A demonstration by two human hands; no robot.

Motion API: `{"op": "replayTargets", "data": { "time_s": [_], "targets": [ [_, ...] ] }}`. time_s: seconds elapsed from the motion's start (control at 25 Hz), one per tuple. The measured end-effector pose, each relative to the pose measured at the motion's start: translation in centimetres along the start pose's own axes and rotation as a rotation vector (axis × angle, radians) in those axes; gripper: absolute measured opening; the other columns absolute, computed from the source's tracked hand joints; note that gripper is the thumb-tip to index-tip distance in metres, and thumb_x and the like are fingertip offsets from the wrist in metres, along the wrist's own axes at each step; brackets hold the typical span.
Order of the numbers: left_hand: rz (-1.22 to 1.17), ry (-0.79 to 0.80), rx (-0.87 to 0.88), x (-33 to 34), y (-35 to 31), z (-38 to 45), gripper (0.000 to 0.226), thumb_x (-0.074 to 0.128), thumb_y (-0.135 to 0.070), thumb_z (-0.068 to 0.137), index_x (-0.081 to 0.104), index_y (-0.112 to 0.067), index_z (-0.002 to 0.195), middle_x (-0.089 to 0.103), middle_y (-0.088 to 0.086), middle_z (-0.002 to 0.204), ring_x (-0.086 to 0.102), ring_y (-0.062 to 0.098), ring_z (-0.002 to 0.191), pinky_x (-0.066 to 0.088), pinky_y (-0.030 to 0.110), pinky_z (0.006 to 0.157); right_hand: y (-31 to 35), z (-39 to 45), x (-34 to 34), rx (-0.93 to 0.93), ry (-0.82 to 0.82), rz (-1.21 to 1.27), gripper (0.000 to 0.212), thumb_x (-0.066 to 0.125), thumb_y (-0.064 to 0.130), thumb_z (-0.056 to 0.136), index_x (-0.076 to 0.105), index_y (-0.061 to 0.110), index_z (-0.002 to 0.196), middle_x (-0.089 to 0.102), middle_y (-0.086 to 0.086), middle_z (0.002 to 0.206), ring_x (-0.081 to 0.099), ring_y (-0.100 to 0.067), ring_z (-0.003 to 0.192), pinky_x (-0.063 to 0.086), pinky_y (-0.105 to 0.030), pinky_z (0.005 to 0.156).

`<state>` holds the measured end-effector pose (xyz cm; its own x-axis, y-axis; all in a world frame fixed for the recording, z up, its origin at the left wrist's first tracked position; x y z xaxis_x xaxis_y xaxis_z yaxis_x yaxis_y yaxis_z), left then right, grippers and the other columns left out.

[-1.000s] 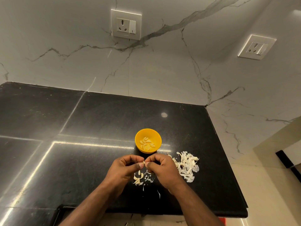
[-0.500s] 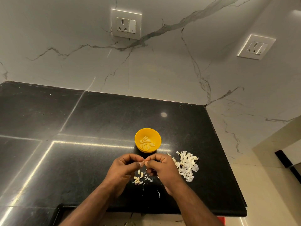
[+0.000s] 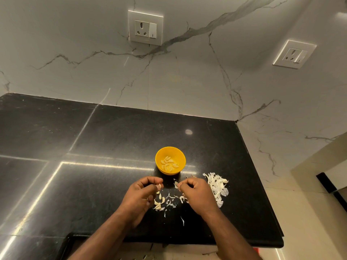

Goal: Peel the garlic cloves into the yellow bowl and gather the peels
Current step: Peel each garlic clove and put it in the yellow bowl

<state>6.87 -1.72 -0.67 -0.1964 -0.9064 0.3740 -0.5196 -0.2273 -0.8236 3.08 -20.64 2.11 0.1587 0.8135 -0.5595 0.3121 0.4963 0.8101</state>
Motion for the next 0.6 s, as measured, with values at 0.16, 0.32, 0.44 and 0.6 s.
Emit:
{"op": "replayTargets", "data": {
  "time_s": [0.16,0.32,0.44,0.6],
  "targets": [
    [0.014,0.003,-0.016,0.0,0.1,0.1,0.018,0.070,-0.001,0.086,0.074,-0.011,0.100,0.057,0.014,0.090,0.042,0.010,0.057,0.034,0.023,0.054,-0.3,-0.3,-0.8,-0.021,0.004,-0.115,0.016,0.074,0.013,0.083,0.072,0.029,0.077,0.071,0.010,0.076,0.064,-0.003,0.071,0.051,-0.021,0.065],
    [0.043,0.009,-0.026,0.2,0.1,0.1,0.024,0.075,-0.002,0.083,0.069,-0.009,0.105,0.058,0.013,0.090,0.041,0.011,0.058,0.037,0.023,0.055,0.3,-0.3,-1.0,-0.046,0.016,0.020,0.024,0.068,0.013,0.090,0.075,0.035,0.096,0.074,0.016,0.092,0.067,0.003,0.084,0.054,-0.017,0.078],
    [0.070,0.036,-0.039,0.5,0.1,0.1,0.025,0.076,-0.004,0.082,0.064,-0.008,0.103,0.057,0.012,0.082,0.044,0.014,0.061,0.037,0.026,0.056,1.5,-1.0,0.1,-0.131,0.212,0.131,0.026,0.076,0.016,0.087,0.075,0.029,0.110,0.074,0.012,0.095,0.067,0.002,0.091,0.053,-0.016,0.084],
    [0.152,0.054,-0.093,0.4,0.0,-0.1,0.021,0.075,-0.006,0.085,0.059,-0.007,0.099,0.055,0.012,0.075,0.043,0.013,0.055,0.032,0.027,0.053,2.0,-1.4,1.1,-0.192,0.207,0.006,0.016,0.077,0.023,0.086,0.078,0.028,0.101,0.074,0.011,0.091,0.067,0.001,0.089,0.053,-0.018,0.080]
  ]
}}
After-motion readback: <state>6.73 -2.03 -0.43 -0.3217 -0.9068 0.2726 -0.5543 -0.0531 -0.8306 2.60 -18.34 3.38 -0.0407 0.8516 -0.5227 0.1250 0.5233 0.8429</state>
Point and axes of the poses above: each hand's wrist, its own z-axis towards the middle knuckle, its own x-axis out of the palm, y = z × x, the point moved 3 cm from there along z, towards the middle knuckle
